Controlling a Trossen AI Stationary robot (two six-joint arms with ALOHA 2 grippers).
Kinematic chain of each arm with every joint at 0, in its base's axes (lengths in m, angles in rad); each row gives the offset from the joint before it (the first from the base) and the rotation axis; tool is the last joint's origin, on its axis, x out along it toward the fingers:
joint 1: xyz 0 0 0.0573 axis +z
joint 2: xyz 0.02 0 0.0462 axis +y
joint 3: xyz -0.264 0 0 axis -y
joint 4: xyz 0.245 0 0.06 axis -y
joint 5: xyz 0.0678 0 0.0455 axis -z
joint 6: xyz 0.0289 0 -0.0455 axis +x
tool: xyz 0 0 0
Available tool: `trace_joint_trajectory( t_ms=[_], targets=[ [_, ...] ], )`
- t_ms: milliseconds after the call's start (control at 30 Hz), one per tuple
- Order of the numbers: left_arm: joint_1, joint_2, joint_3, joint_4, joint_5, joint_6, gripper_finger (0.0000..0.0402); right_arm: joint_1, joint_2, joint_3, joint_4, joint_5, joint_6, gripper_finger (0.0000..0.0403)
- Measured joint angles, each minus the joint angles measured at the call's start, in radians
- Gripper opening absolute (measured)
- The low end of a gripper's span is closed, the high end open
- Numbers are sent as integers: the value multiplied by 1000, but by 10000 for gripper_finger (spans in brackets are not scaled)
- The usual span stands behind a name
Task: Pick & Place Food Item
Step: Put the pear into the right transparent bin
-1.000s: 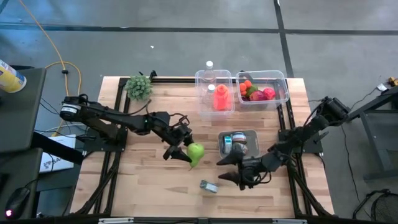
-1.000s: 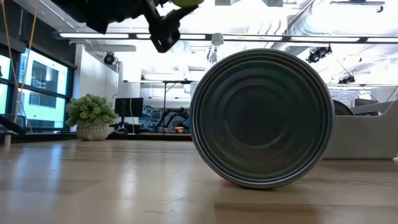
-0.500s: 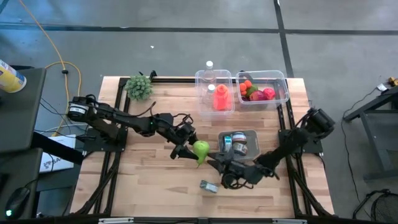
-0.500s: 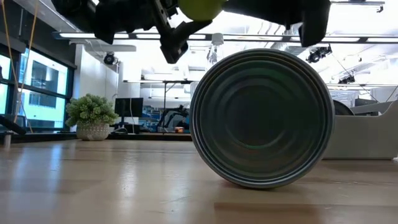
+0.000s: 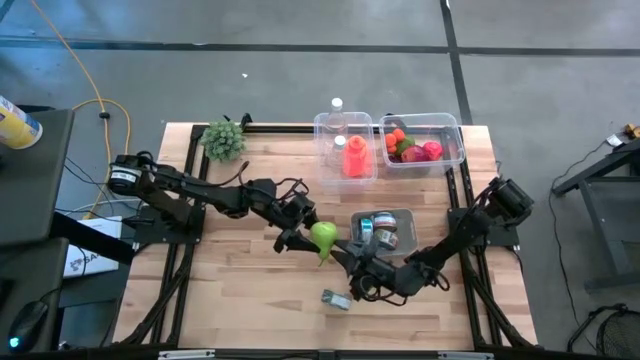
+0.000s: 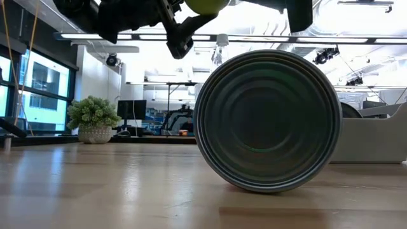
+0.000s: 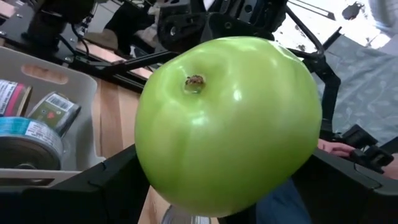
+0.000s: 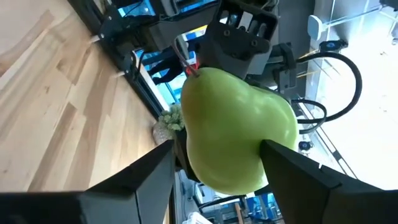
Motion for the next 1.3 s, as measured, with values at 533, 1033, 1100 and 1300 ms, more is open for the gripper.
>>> trace_joint_trajectory(
  t_ms=[533,1033,1100,1300],
  targets=[
    [-2,1,0,0,3,-22,328,-26,0,-1,68,-59,-63,229],
    [-3,1,0,-3,39,-11,328,-27,0,-2,86,-191,-115,229],
    [-3,1,0,-4,43,-11,328,-27,0,-2,86,-198,-115,229],
    [-3,1,1,-6,60,-12,328,-28,1,-2,86,-215,-94,229]
  ],
)
